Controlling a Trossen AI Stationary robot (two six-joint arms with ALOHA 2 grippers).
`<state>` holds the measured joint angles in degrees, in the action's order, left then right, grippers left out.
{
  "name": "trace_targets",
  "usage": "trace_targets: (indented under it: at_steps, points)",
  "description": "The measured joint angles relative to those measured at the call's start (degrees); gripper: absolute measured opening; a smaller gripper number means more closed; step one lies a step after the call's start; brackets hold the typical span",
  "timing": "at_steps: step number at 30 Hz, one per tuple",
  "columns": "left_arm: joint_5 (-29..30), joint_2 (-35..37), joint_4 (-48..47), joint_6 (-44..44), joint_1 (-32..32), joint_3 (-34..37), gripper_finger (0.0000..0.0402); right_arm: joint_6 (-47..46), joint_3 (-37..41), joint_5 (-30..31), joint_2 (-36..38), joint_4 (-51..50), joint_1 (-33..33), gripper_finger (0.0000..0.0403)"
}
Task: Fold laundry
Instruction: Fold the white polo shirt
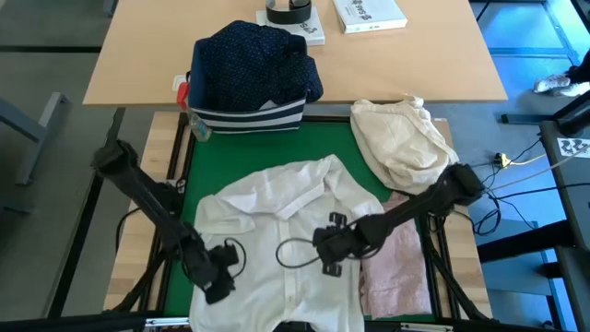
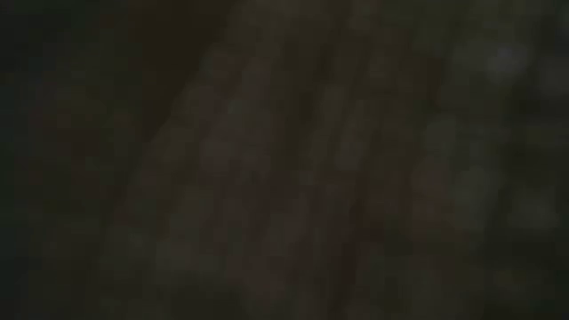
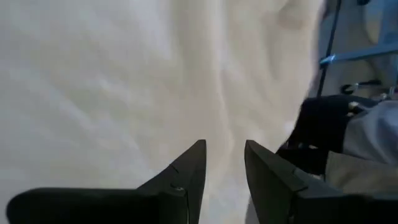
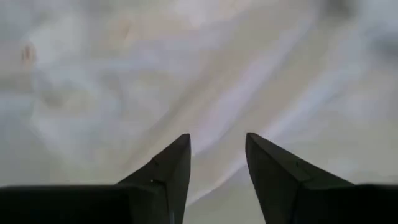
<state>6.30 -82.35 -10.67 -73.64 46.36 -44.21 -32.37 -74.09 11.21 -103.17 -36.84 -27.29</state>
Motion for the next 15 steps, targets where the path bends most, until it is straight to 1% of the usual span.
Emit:
trace_targets:
  at_steps: [3, 5, 6, 8, 10, 13, 15]
  points:
    - [6.65, 7.14, -5.48, 5.27, -3.35, -0.65, 0.0106, 3.06, -0.39, 5.19, 3.1, -0.65, 1.54, 0.0156]
    - [12.69, 10.16, -9.21, 8.37, -6.06, -0.38, 0.0106, 6.23, 0.24, 8.6, 4.42, -0.3, 3.26, 0.0156]
    - [14.35, 10.82, -10.74, 9.9, -7.82, -0.02, 0.0106, 7.98, 0.82, 9.23, 4.59, -0.27, 4.62, 0.0156]
    - [13.96, 10.85, -11.38, 12.79, -12.21, 1.02, 0.0106, 11.5, 2.53, 8.52, 4.33, 0.71, 7.81, 0.0156]
    - [10.85, 9.87, -11.23, 14.17, -16.76, 2.77, 0.0106, 13.59, 5.14, 5.3, 3.74, 4.56, 11.26, 0.0156]
    - [5.59, 6.74, -7.7, 14.29, -23.13, 5.58, 0.0106, 14.5, 10.16, 0.52, 3.67, 10.37, 16.31, 0.0156]
    - [4.11, 4.66, -6.22, 14.27, -26.22, 7.05, 0.0106, 13.96, 13.07, -2.27, 3.65, 15.73, 19.33, 0.0156]
